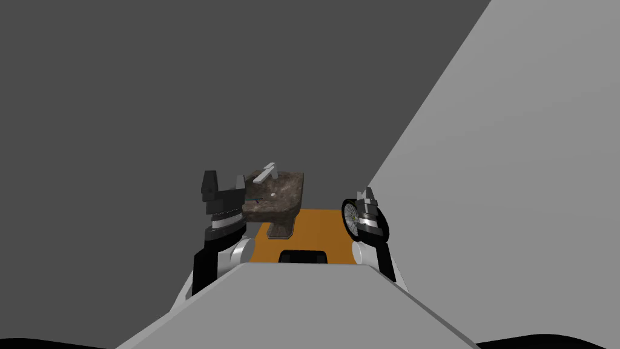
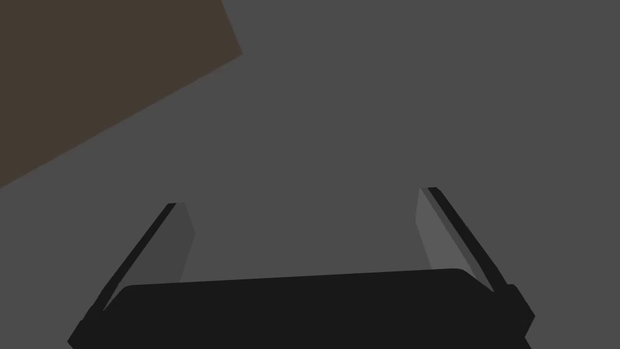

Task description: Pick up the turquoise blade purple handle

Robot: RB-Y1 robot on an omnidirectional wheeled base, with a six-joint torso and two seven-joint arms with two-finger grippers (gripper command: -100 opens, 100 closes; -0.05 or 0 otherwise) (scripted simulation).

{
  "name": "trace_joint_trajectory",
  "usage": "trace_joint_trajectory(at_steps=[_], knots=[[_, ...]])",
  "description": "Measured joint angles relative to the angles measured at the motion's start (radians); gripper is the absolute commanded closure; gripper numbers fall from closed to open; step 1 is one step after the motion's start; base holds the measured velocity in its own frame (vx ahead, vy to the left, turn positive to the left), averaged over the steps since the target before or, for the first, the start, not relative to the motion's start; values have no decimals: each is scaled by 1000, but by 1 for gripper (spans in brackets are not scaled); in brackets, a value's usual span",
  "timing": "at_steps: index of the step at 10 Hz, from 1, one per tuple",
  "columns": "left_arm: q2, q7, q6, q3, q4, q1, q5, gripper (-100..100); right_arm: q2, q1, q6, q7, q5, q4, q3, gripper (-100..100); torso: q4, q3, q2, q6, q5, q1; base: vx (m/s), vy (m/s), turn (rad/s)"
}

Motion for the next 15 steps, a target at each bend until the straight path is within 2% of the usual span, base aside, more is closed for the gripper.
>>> trace_joint_trajectory(at_steps=[3, 6, 10, 15], knots=[[79, 1, 35, -4, 0, 5, 1, -100, 0, 0, 0, 0, 0, 0, 0, 0, 0, 0, 1, 0, 1, 2, -14, 34, -40], [144, -7, 112, -24, -4, 7, -4, -100, 0, 0, 0, 0, 0, 0, 0, 0, 0, 1, 1, 0, 1, 5, -16, 59, -44], [184, -10, 202, -36, -7, 14, -3, -100, 0, 0, 0, 0, 0, 0, 0, 0, 0, 1, 1, 0, 1, 3, -23, 47, -48], [207, -19, 334, -64, -24, 29, -7, -100, 0, 0, 0, 0, 0, 0, 0, 0, 0, 1, 2, 0, 1, 4, -22, 53, -50]])
